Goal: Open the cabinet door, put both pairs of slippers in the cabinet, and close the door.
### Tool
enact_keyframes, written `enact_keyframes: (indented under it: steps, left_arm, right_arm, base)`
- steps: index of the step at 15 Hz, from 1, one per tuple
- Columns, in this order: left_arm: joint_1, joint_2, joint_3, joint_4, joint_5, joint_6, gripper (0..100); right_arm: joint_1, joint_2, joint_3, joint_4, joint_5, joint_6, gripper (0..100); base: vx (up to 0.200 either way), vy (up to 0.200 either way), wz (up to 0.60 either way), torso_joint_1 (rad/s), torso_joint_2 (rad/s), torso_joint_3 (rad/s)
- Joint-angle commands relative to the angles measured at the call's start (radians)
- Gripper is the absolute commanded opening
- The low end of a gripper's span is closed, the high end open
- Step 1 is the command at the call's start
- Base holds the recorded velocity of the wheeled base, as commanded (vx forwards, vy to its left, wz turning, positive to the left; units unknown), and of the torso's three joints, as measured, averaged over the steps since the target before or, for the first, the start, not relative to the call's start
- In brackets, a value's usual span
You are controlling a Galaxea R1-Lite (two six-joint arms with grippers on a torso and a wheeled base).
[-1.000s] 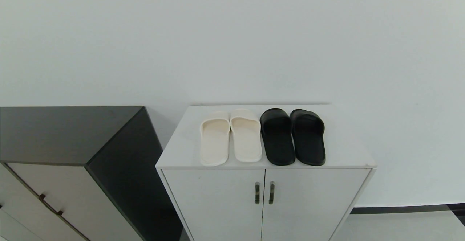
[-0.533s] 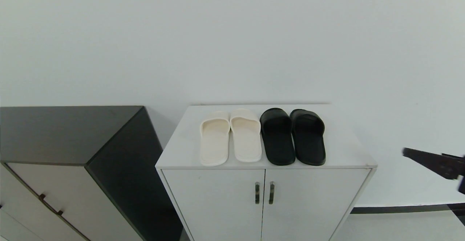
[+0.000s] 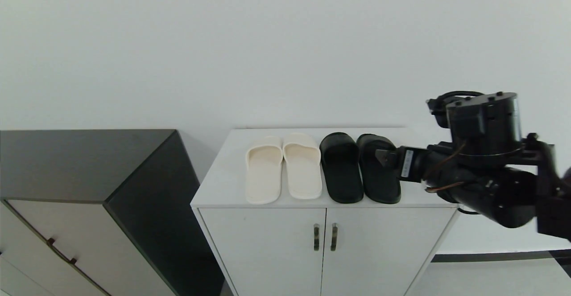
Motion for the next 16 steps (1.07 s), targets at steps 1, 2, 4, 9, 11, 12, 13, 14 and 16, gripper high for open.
enact_keyframes:
  steps: [1, 2, 4, 9, 11, 12, 13, 14, 16]
  left_arm:
    - [0.0, 0.001, 0.0, 0.0, 0.0, 0.0, 0]
    - [0.0, 0.001, 0.0, 0.0, 0.0, 0.0, 0]
    - [0.0, 0.001, 0.0, 0.0, 0.0, 0.0, 0]
    - [0.0, 0.001, 0.0, 0.0, 0.0, 0.0, 0]
    - [0.0, 0.001, 0.0, 0.0, 0.0, 0.0, 0]
    - [0.0, 0.001, 0.0, 0.0, 0.0, 0.0, 0]
    - [0.0, 0.001, 0.0, 0.0, 0.0, 0.0, 0]
    - [0.0, 0.001, 0.0, 0.0, 0.0, 0.0, 0]
    - [0.0, 0.001, 0.0, 0.0, 0.0, -0.001, 0]
  right_arm:
    - [0.011, 0.191, -0.055, -0.098, -0.013, -0.037, 100]
    - [0.011, 0.232, -0.071, -0.132, -0.013, -0.054, 100]
    - [-0.003, 0.304, -0.106, -0.195, -0.015, -0.105, 100]
    - [-0.043, 0.448, -0.218, -0.252, -0.047, -0.134, 100]
    - [-0.063, 0.494, -0.269, -0.261, -0.049, -0.143, 100]
    - [-0.072, 0.514, -0.296, -0.261, -0.049, -0.151, 100]
    - [-0.078, 0.533, -0.324, -0.261, -0.049, -0.155, 100]
    - [-0.083, 0.553, -0.351, -0.261, -0.049, -0.158, 100]
    - [-0.086, 0.583, -0.396, -0.263, -0.049, -0.177, 100]
  base:
    - [0.0, 0.0, 0.0, 0.0, 0.0, 0.0]
    - [0.0, 0.0, 0.0, 0.0, 0.0, 0.0]
    - [0.0, 0.0, 0.0, 0.0, 0.0, 0.0]
    - [0.0, 0.0, 0.0, 0.0, 0.0, 0.0]
    - [0.0, 0.0, 0.0, 0.0, 0.0, 0.0]
    - [0.0, 0.0, 0.0, 0.0, 0.0, 0.0]
    - [0.0, 0.0, 0.0, 0.0, 0.0, 0.0]
    - [0.0, 0.0, 0.0, 0.0, 0.0, 0.0]
    - [0.0, 0.0, 0.0, 0.0, 0.0, 0.0]
